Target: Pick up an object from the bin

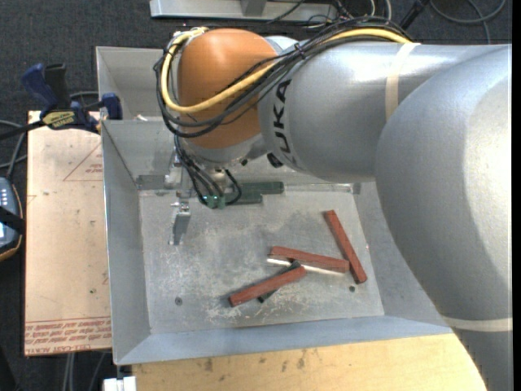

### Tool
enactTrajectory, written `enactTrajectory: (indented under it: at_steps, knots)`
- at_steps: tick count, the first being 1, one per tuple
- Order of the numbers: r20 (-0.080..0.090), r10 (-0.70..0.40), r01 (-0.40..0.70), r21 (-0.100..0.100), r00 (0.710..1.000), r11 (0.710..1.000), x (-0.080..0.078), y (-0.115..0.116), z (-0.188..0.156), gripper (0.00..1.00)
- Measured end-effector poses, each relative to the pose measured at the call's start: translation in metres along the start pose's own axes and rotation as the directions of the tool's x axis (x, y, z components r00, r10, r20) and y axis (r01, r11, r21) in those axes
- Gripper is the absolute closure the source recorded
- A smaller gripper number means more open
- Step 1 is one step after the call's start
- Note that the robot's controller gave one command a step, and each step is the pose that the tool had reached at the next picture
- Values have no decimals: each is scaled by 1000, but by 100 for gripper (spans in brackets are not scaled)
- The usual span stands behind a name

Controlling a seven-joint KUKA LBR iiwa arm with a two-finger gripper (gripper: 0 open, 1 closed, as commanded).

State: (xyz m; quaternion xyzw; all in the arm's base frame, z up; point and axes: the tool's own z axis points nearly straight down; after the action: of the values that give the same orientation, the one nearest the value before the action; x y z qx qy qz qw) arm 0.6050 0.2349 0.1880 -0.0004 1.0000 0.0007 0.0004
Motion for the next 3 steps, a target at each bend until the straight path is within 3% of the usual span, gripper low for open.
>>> enactTrajectory:
  at_steps: [1, 2, 3]
  knots:
    - [2, -70, 70, 0, 998, 998, 48, -39, 37, 0]
    - [-1, 15, -15, 1, 1000, 1000, 99, -55, 56, 0]
    - [-1, -134, 134, 0, 991, 991, 101, -102, 73, 0]
